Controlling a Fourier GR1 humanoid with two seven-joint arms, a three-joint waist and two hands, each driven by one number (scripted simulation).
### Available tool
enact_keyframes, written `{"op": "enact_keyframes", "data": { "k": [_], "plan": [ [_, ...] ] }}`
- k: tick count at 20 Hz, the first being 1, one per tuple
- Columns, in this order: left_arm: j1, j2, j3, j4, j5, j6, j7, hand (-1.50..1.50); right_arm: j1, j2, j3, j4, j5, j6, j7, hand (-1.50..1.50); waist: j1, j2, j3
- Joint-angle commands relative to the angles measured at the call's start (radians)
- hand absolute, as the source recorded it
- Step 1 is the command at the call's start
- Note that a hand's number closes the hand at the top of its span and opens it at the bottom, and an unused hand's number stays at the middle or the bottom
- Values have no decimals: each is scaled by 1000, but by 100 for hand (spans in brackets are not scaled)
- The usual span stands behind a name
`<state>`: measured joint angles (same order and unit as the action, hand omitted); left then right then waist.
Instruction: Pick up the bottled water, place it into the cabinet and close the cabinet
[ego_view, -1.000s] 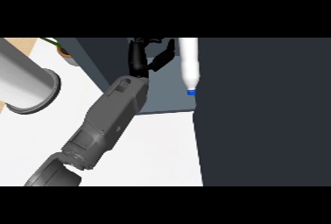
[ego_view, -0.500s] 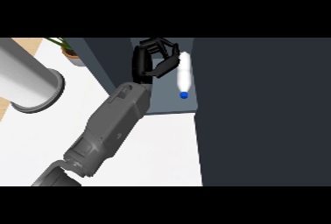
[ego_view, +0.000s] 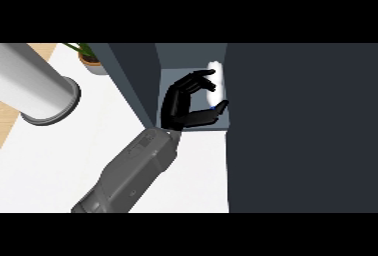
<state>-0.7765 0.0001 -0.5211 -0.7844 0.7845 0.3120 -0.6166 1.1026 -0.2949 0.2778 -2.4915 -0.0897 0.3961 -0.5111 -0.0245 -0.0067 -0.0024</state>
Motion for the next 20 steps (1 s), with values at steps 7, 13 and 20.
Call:
{"op": "enact_keyframes", "data": {
  "k": [7,13,20],
  "plan": [
    [401,45,-210,-453,-43,92,44,-150,44,5,24,-161,53,-63,65,-150,56,-5,1],
    [649,260,-191,-681,-27,69,9,-150,106,-27,79,-201,122,-67,59,-150,56,-6,-1],
    [816,413,-194,-820,-24,-48,-74,-150,-55,-219,58,-168,236,87,18,150,86,-12,-3]
  ]
}}
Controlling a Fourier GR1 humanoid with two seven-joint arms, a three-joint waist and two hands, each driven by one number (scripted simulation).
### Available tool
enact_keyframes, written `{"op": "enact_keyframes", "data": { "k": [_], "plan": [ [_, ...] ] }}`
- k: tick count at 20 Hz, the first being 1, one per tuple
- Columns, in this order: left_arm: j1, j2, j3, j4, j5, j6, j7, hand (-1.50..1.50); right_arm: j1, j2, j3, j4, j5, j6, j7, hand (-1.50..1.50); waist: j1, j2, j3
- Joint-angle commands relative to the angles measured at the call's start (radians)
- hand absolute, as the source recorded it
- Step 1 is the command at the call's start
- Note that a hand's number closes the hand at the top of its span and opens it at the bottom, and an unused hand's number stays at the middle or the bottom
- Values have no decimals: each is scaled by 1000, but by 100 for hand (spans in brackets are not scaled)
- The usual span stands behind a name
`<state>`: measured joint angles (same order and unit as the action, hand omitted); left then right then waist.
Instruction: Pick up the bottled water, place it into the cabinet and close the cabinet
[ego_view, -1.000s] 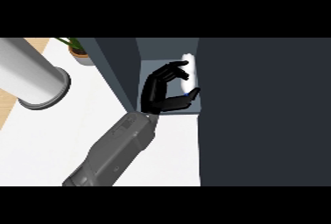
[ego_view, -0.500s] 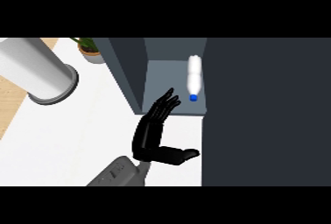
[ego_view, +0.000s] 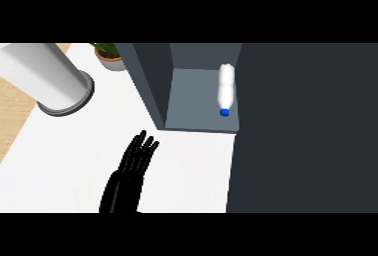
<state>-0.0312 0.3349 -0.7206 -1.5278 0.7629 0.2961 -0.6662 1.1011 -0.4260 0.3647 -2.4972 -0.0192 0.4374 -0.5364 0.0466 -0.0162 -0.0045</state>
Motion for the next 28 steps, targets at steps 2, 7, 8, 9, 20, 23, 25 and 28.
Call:
{"op": "enact_keyframes", "data": {
  "k": [2,7,8,9,20,23,25,28],
  "plan": [
    [120,127,17,-106,0,-70,-58,-150,-77,-120,15,-169,199,66,68,150,11,-4,-3],
    [231,277,101,-176,40,-166,-121,-150,-172,-132,67,-197,206,46,136,150,19,3,-4],
    [287,298,94,-185,36,-169,-141,-150,-153,-147,88,-220,206,50,151,150,15,-3,-5],
    [282,325,127,-175,58,-199,-139,-150,-181,-133,132,-218,208,41,175,150,10,3,-6],
    [440,507,222,-230,105,-400,-240,-150,-425,-77,337,-122,128,-4,465,150,63,31,-6],
    [459,559,250,-203,123,-470,-250,-150,-538,-92,318,-90,141,17,463,150,88,29,-8],
    [453,562,253,-192,117,-483,-256,-150,-603,-83,330,-67,131,16,494,150,94,33,-11],
    [444,563,262,-210,122,-482,-253,-150,-681,-79,341,-24,109,18,543,150,105,38,-12]
  ]
}}
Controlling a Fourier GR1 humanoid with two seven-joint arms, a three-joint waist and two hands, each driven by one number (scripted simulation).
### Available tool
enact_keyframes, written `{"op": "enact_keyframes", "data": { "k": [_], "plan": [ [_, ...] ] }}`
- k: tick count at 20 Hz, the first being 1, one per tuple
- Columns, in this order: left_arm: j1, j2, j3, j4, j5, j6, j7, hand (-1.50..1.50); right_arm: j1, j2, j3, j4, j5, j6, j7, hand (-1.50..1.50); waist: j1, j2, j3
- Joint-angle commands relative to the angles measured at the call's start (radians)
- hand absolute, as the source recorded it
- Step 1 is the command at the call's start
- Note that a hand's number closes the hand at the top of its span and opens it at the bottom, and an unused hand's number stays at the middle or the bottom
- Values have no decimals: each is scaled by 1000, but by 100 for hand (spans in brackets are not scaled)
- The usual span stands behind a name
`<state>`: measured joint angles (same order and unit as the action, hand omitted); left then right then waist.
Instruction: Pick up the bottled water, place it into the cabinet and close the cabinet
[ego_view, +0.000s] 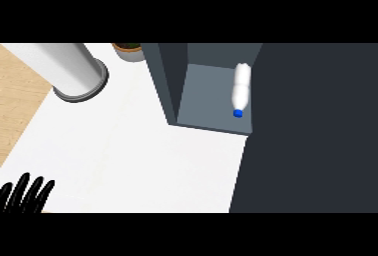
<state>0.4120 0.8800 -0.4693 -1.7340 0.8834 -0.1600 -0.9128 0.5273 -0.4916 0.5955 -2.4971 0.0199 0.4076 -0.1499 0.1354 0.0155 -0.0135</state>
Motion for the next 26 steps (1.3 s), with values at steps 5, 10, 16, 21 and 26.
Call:
{"op": "enact_keyframes", "data": {
  "k": [5,10,16,21,26],
  "plan": [
    [17,48,40,20,8,-58,-20,-150,-168,33,139,29,20,14,212,150,28,8,-6],
    [10,74,60,0,21,-78,-12,-150,-226,88,112,80,-21,-17,244,150,47,20,-6],
    [5,81,77,0,24,-88,-14,-150,-252,152,80,125,-71,-45,271,150,48,29,-4],
    [-4,89,91,-6,42,-109,-7,-150,-254,182,44,168,-165,-47,293,150,64,46,-3],
    [7,104,98,-4,44,-121,2,-150,-350,284,43,285,-289,-72,355,150,73,40,1]
  ]
}}
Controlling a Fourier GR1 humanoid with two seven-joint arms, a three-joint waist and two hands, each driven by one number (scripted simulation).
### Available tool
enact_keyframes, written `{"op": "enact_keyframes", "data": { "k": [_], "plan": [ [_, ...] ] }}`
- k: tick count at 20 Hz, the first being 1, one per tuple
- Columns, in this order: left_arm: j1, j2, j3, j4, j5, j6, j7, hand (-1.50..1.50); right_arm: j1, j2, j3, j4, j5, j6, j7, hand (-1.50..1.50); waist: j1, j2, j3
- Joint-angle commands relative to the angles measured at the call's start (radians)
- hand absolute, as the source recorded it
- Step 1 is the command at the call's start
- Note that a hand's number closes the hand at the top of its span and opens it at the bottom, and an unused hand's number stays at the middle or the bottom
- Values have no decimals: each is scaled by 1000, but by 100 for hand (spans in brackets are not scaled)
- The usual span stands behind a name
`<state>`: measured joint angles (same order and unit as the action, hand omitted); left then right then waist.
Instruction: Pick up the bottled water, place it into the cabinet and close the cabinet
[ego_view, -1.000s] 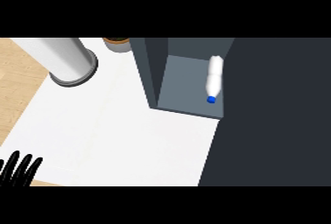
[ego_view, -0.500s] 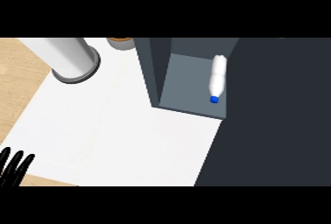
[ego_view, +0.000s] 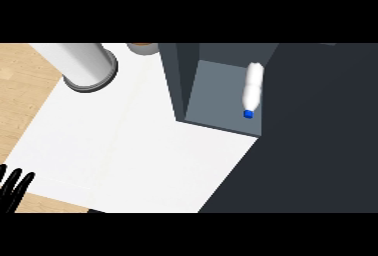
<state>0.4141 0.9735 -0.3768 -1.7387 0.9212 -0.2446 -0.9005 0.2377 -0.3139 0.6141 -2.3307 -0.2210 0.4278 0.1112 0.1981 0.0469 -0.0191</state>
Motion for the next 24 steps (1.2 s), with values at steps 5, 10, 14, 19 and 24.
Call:
{"op": "enact_keyframes", "data": {
  "k": [5,10,14,19,24],
  "plan": [
    [18,14,22,11,29,-46,-4,-150,-239,185,-97,290,-129,-138,177,150,-7,-5,10],
    [24,19,49,28,56,-44,6,-150,-433,280,-250,457,-81,-247,208,150,-48,-17,13],
    [50,6,40,19,54,-65,-4,-150,-649,311,-357,635,-38,-335,227,150,-50,-20,14],
    [73,11,61,53,57,-112,-12,-150,-902,313,-451,924,-30,-352,213,150,-83,-25,16],
    [83,36,108,26,83,-132,-3,-150,-1022,308,-519,1091,-31,-345,157,150,-90,-28,19]
  ]
}}
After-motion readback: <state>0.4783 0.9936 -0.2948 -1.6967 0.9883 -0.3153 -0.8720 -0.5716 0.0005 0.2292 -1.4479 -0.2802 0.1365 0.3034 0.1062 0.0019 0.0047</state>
